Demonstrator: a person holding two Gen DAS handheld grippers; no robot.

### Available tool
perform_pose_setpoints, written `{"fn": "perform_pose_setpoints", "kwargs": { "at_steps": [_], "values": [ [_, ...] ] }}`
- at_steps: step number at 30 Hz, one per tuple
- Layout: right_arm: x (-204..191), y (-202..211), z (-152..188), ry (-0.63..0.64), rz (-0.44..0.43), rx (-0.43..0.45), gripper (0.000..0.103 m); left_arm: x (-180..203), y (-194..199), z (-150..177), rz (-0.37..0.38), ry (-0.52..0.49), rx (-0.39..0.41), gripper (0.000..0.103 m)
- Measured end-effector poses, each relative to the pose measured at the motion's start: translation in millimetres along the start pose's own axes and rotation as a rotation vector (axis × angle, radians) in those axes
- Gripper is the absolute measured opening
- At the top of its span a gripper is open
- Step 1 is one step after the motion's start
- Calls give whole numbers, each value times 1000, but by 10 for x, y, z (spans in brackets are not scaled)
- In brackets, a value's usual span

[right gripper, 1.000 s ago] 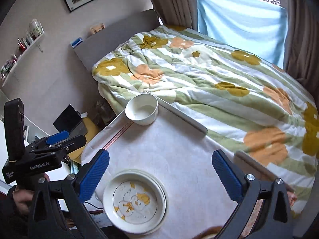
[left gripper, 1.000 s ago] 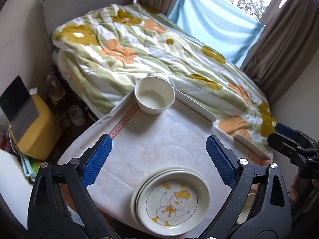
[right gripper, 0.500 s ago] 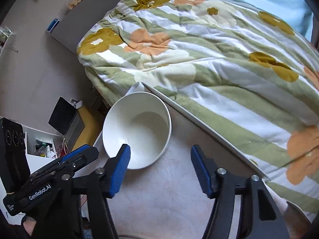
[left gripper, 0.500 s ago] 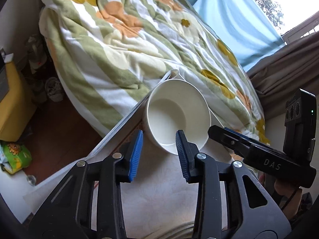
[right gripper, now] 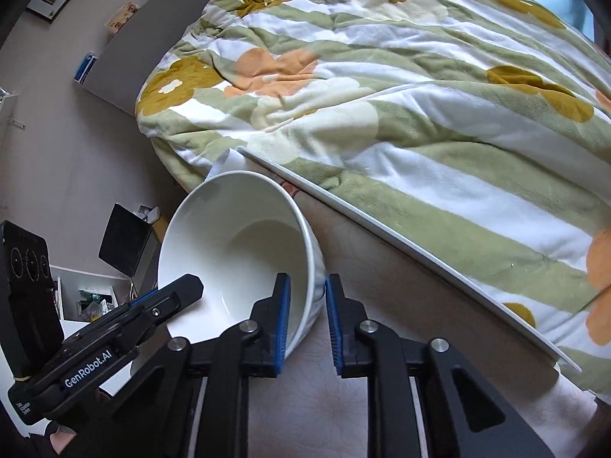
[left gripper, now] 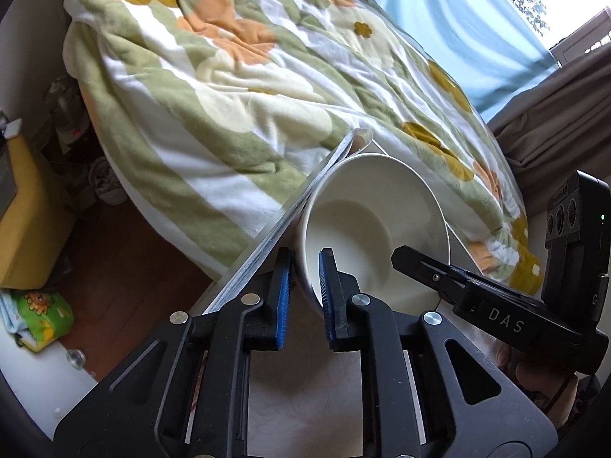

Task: Organize plates and bowls
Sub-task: 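Close both grippers on the rim of the plain white bowl, then carry the white bowl with both grippers and lower it into the cream bowl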

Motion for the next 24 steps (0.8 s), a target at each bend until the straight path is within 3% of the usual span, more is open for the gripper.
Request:
{"fn": "perform_pose_setpoints", "kwargs": {
  "at_steps": [7, 12, 19, 24],
  "values": [
    [39, 79, 33, -46, -13, 20, 17, 93, 91, 13, -18, -44, 2, 12],
    [-1, 332, 37, -40, -14, 64, 17, 313, 359, 1, -21, -105, 41, 12],
    [-62, 1093, 87, -42, -7, 152, 17, 750, 1051, 42, 35, -165, 97, 12],
    [-53, 1828, 298, -73, 4, 234, 17, 1164, 1644, 298, 81, -224, 119, 12]
  ]
}}
Point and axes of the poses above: each gripper's, at about its wrist camera, not at the fingertips, and y roughly against the way its jaws point, x to its right, z to its underside, the point moved 5 cm from there along -y, roughly the way its jaws point, and after that the axes turned 15 degrees about x, right-handed, at the moved point
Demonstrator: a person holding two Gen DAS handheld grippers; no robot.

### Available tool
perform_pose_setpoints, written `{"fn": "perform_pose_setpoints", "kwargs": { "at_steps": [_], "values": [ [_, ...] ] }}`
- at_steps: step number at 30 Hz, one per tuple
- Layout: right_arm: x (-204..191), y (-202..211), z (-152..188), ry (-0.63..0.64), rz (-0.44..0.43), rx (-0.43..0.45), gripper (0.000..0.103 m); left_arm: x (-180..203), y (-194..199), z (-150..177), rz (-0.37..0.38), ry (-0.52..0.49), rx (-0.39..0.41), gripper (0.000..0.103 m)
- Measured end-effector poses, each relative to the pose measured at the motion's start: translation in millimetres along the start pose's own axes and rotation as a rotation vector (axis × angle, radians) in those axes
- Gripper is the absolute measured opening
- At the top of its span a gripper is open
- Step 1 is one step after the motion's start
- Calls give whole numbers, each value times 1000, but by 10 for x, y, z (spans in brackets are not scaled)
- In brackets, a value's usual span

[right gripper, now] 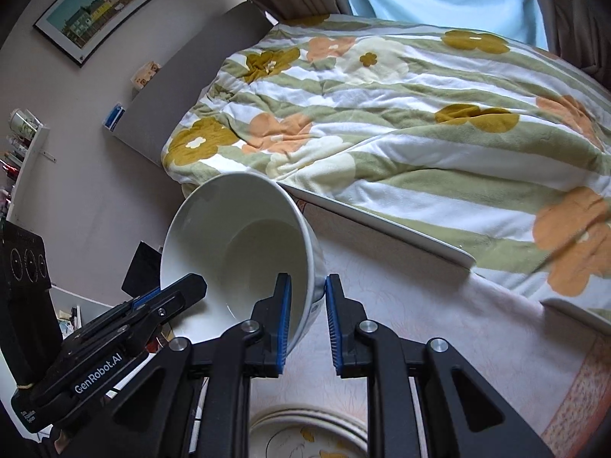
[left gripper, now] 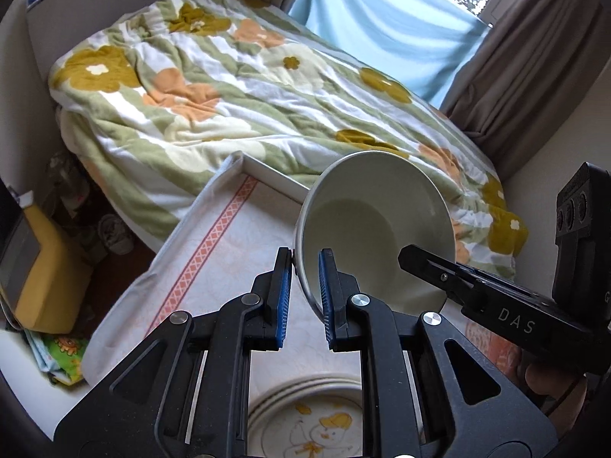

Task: Organize plates and bowls
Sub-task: 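Carry the white bowl with both grippers and lower it into the cream bowl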

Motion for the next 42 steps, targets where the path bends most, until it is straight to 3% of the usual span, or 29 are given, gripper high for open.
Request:
{"fn": "perform_pose_setpoints", "kwargs": {
  "at_steps": [5, 11, 20, 26, 31, 42],
  "values": [
    [202, 831, 256, -44, 44, 85, 17, 590, 478, 339, 68, -70, -9, 12],
    [609, 1653, 693, -94, 145, 148, 17, 1258, 777, 920, 158, -154, -62, 12],
    [1177, 2372, 1386, -238, 287, 191, 17, 1978, 902, 1618, 296, -292, -166, 12],
    [1427, 2572, 1740, -305, 409, 191, 17, 2272, 770, 2039, 365, -365, -271, 12],
    [1633, 2582, 1993, -381, 462, 180, 16, 2381, 592, 2398, 371, -443, -344, 12],
    [1842, 2503, 2328, -418, 522, 158, 16, 2461, 307, 2699, 352, -532, -413, 12]
  ]
}}
Point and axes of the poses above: each gripper's, at about its wrist camera, not at the fingertips, and y roughly against the way its jaws point, x to its right, z to its underside, the point moved 5 cm from there along -y, roughly the way its jaws point, and after that the axes turned 15 degrees about x, right-handed, at the moved point
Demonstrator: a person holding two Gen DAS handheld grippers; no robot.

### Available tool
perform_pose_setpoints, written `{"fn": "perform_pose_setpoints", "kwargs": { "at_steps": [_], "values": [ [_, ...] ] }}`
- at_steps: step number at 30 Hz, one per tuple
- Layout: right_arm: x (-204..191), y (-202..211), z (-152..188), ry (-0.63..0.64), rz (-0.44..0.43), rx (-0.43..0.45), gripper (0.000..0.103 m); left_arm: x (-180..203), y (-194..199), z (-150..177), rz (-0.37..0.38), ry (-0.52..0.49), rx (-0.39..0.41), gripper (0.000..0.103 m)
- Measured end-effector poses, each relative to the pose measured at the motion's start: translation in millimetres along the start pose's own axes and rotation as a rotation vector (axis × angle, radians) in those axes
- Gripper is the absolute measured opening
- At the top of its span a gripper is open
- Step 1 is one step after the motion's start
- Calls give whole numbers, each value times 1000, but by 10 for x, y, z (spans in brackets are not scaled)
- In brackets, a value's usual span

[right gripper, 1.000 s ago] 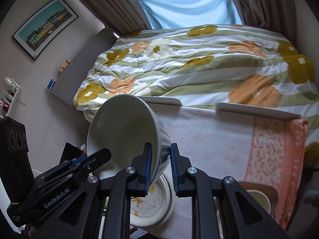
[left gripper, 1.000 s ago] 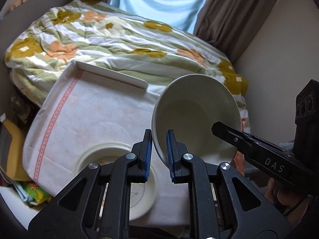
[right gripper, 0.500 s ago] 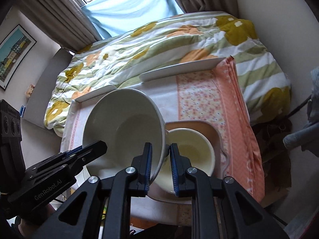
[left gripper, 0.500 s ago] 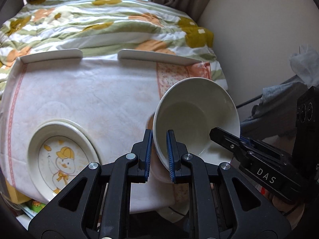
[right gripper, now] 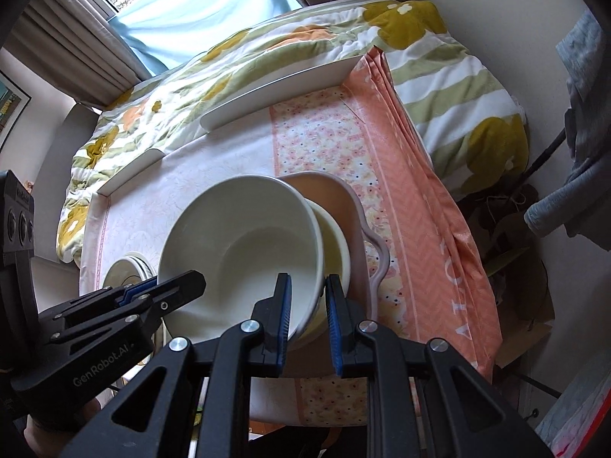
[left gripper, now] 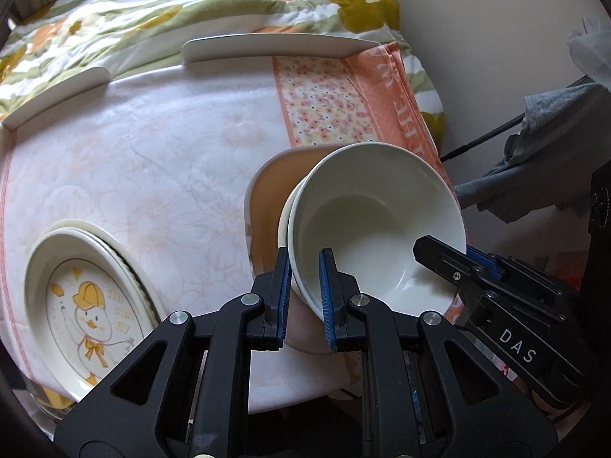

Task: Organize plates and bowls
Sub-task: 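Carry the white bowl with both grippers and lower it into the cream bowl, then open both grippers to release the white bowl inside the cream bowl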

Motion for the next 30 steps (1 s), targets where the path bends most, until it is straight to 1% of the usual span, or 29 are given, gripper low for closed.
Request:
{"fn": "perform_pose_setpoints", "kwargs": {
  "at_steps": [3, 9, 16, 22, 30],
  "values": [
    [49, -27, 13, 2, 9, 1, 17, 24, -54, 10, -11, -23, -10, 12],
    [52, -41, 28, 24, 19, 3, 16, 67, -109, 35, -58, -81, -15, 13],
    [31, -65, 57, 73, 40, 5, 16, 91, -121, 30, -90, -118, -4, 13],
    [49, -58, 44, 65, 30, 6, 16, 119, -125, 41, -136, -169, 8, 13],
    [51, -51, 32, 73, 14, -3, 17, 110, -99, 28, -138, -160, 16, 12]
  ]
}}
Point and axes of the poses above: each gripper's, at about its wrist camera, not at the fingertips, and y roughly against the way its jaws point, x to its right, z to its underside, the point moved 5 cm from there along -y, roughly the way its jaws point, and after that the axes turned 15 degrees about x, right-handed, at the moved point
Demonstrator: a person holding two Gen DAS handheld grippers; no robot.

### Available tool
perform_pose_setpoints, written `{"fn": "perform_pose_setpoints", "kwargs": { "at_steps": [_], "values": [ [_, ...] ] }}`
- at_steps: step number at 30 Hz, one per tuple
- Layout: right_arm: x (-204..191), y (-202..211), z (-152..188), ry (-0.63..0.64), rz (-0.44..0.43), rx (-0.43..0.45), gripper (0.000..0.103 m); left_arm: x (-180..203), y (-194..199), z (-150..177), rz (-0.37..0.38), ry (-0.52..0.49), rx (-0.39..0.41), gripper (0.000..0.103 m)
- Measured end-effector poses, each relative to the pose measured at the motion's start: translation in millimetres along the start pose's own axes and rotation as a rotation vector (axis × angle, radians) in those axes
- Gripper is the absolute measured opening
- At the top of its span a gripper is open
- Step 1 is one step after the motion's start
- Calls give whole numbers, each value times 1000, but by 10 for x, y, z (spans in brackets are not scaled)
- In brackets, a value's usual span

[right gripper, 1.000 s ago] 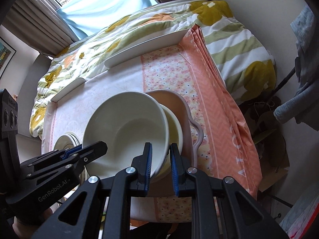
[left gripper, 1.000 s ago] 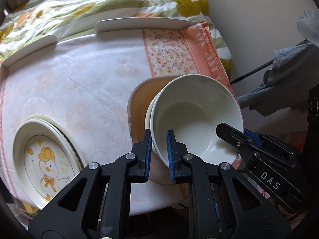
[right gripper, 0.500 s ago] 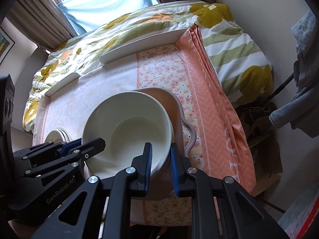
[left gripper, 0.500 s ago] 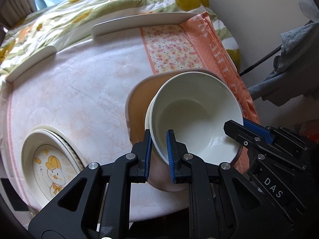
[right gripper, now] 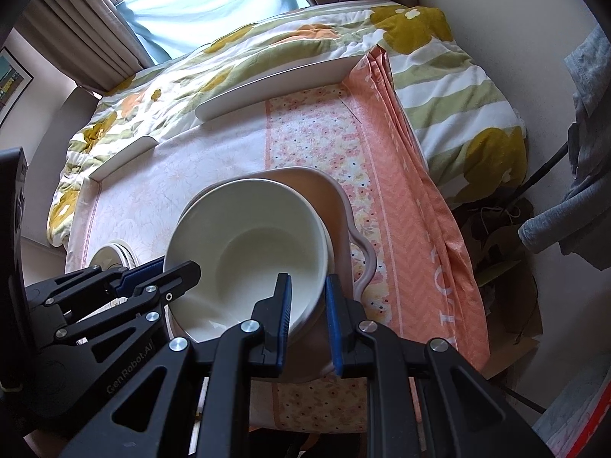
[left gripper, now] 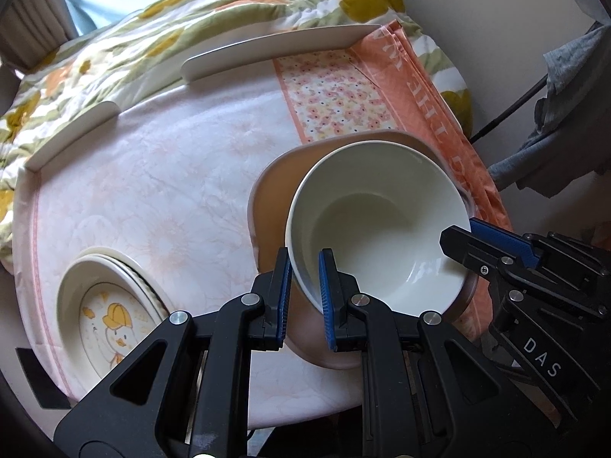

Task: Organize plates and bowls
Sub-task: 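Open both grippers to release the white bowl inside the cream bowl, then move both grippers to the pink basin and close them on its rim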

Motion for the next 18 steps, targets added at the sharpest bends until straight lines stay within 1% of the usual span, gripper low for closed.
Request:
{"fn": "perform_pose_setpoints", "kwargs": {
  "at_steps": [2, 4, 6, 8, 10, 11, 12, 13, 14, 15, 16, 18],
  "values": [
    [7, 46, -21, -9, -10, 9, 17, -21, 54, -40, 5, 18, 11, 13],
    [23, 154, -92, -21, -29, 30, 17, -39, 189, -129, 7, 20, 42, 13],
    [45, 310, -202, -29, -37, 63, 17, -56, 377, -244, 6, 20, 93, 13],
    [51, 497, -326, -19, -43, 103, 17, -88, 616, -362, -2, 21, 160, 13],
    [23, 700, -444, 6, -59, 155, 17, -120, 860, -445, 2, 24, 229, 20],
    [-7, 804, -491, 31, -65, 183, 17, -146, 981, -469, -2, 28, 265, 37],
    [-38, 898, -522, 62, -62, 209, 26, -171, 1079, -488, -9, 31, 298, 70],
    [-70, 986, -536, 96, -55, 235, 49, -200, 1183, -493, -16, 34, 336, 86],
    [-102, 1067, -542, 127, -50, 261, 64, -233, 1308, -488, -27, 37, 388, 101],
    [-135, 1142, -536, 152, -52, 290, 90, -265, 1415, -474, -38, 38, 434, 103],
    [-163, 1202, -521, 170, -55, 320, 101, -284, 1499, -454, -51, 36, 466, 103],
    [-200, 1316, -481, 205, -47, 389, 102, -326, 1600, -397, -91, 14, 501, 103]
  ]
}}
Point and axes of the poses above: each gripper's, at about its wrist camera, not at the fingertips, and y roughly against the way its jaws point, x to its right, z to its underside, the point moved 5 cm from there along -y, roughly the way its jaws point, and after that the axes turned 15 degrees about x, right-handed, at the moved point
